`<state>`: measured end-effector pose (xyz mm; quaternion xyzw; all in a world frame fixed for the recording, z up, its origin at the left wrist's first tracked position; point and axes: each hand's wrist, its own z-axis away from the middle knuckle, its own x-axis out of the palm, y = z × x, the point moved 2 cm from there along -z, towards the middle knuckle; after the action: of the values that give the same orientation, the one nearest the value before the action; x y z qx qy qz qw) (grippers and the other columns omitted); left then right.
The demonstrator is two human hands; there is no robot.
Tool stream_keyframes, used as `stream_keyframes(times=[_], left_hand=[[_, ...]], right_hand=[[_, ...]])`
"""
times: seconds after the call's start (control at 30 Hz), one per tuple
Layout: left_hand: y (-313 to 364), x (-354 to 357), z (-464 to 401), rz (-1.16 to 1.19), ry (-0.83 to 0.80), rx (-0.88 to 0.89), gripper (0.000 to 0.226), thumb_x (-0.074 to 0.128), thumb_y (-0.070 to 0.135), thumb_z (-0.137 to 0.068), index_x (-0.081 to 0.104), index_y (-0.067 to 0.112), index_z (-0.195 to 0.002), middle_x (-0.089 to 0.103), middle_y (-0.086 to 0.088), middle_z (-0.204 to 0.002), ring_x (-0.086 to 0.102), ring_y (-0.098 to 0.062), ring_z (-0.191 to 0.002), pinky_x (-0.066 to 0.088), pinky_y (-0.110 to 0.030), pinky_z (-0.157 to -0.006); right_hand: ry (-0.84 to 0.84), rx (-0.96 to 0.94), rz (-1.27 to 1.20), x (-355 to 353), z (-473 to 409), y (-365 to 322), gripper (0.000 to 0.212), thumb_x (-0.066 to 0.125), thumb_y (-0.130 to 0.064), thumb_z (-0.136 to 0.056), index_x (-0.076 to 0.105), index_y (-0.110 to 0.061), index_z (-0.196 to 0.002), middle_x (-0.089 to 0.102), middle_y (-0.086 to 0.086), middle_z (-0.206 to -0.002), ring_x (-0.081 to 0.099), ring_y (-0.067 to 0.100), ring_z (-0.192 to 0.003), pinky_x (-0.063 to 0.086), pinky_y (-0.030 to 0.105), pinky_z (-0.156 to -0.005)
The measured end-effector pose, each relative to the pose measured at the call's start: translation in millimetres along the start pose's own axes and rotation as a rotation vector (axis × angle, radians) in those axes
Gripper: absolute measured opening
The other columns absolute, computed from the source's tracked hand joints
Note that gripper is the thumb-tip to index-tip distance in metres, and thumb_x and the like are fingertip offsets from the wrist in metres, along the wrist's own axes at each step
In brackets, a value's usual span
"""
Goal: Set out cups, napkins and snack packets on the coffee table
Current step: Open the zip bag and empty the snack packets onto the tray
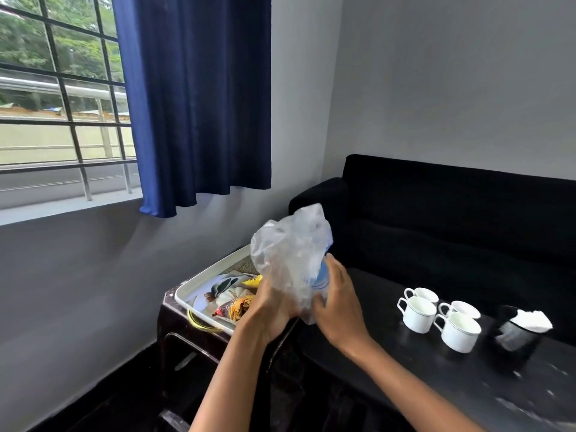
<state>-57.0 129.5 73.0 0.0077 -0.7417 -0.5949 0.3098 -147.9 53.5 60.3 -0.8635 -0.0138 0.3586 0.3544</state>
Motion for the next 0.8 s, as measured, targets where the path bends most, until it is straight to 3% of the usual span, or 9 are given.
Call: stream_keyframes(times=[0.07,0.13,0.17,0.2,0.27,0.37,0.57,0.7,0.8], left_hand=[[-5,0,-2,0.038,-0.016,0.023,0.068,0.071,0.066,-0.061,0.067,0.013,-0.104,0.065,-0.013,-0.098,0.062,-0.029,-0.084,0.050,-0.039,-0.070],[-10,-2,-6,0.074,-0.030,0.001,0.059,0.055,0.056,-0.086,0.055,0.015,-0.128,0.068,-0.009,-0.112,0.067,-0.023,-0.097,0.055,-0.035,-0.075],[-13,-4,-8,0.067,-0.019,-0.012,0.064,0.052,0.059,-0.087,0.044,0.022,-0.139,0.064,-0.008,-0.123,0.065,-0.024,-0.106,0.055,-0.036,-0.081],[-16,-6,-10,0.051,0.019,-0.015,0.076,0.061,0.060,-0.079,0.035,0.030,-0.143,0.060,-0.007,-0.130,0.064,-0.025,-0.111,0.055,-0.037,-0.083],[-20,-4,-11,-0.012,0.120,-0.013,0.103,0.082,0.043,-0.056,0.027,0.041,-0.143,0.059,-0.001,-0.125,0.066,-0.024,-0.106,0.057,-0.035,-0.076],[-32,-3,-17,-0.067,0.242,0.032,0.101,0.083,0.011,-0.065,0.027,0.036,-0.145,0.058,0.003,-0.120,0.065,-0.021,-0.101,0.057,-0.028,-0.065],[-35,-7,-18,-0.055,0.408,0.142,0.092,0.067,-0.009,-0.076,0.027,0.036,-0.145,0.056,-0.002,-0.128,0.065,-0.021,-0.099,0.058,-0.031,-0.063],[-30,-7,-12,-0.167,0.498,0.209,0.095,0.056,-0.013,-0.080,0.017,0.043,-0.146,0.049,0.002,-0.130,0.062,-0.014,-0.096,0.055,-0.022,-0.053],[-32,0,-7,-0.309,0.485,0.232,0.096,0.048,-0.017,-0.079,0.015,0.040,-0.148,0.041,-0.001,-0.140,0.061,-0.013,-0.096,0.049,-0.013,-0.051]], right_hand=[[-0.065,-0.058,-0.003,4,0,-9,0.048,0.053,-0.010,-0.074,0.050,-0.014,-0.121,0.053,-0.001,-0.123,0.047,0.018,-0.118,0.042,0.035,-0.098],[-0.109,-0.117,0.022,5,-1,-14,0.038,0.055,-0.007,-0.074,0.058,-0.016,-0.111,0.060,-0.001,-0.113,0.052,0.019,-0.112,0.044,0.037,-0.094],[-0.135,-0.159,0.051,6,-1,-15,0.036,0.054,-0.007,-0.078,0.059,-0.019,-0.112,0.062,-0.003,-0.115,0.052,0.017,-0.115,0.042,0.036,-0.097],[-0.170,-0.199,0.077,6,-1,-14,0.037,0.053,-0.009,-0.083,0.058,-0.022,-0.117,0.060,-0.007,-0.121,0.049,0.013,-0.121,0.039,0.036,-0.101],[-0.265,-0.203,0.031,5,2,-11,0.041,0.050,-0.012,-0.090,0.051,-0.024,-0.129,0.055,-0.008,-0.131,0.044,0.009,-0.127,0.036,0.034,-0.106],[-0.320,-0.185,-0.003,-3,9,-5,0.041,0.052,-0.008,-0.086,0.053,-0.017,-0.127,0.057,-0.004,-0.126,0.049,0.009,-0.121,0.041,0.029,-0.103],[-0.152,-0.198,0.159,-19,25,15,0.029,0.056,-0.013,-0.077,0.065,-0.021,-0.103,0.063,-0.010,-0.110,0.049,0.009,-0.113,0.033,0.020,-0.099],[0.204,-0.057,0.034,-35,34,21,0.028,0.054,0.003,-0.070,0.068,-0.019,-0.081,0.064,-0.012,-0.088,0.055,0.012,-0.092,0.044,0.024,-0.085],[0.309,-0.068,-0.026,-44,38,14,0.025,0.053,-0.009,-0.073,0.062,-0.018,-0.095,0.059,-0.009,-0.102,0.053,0.012,-0.099,0.046,0.031,-0.088]])
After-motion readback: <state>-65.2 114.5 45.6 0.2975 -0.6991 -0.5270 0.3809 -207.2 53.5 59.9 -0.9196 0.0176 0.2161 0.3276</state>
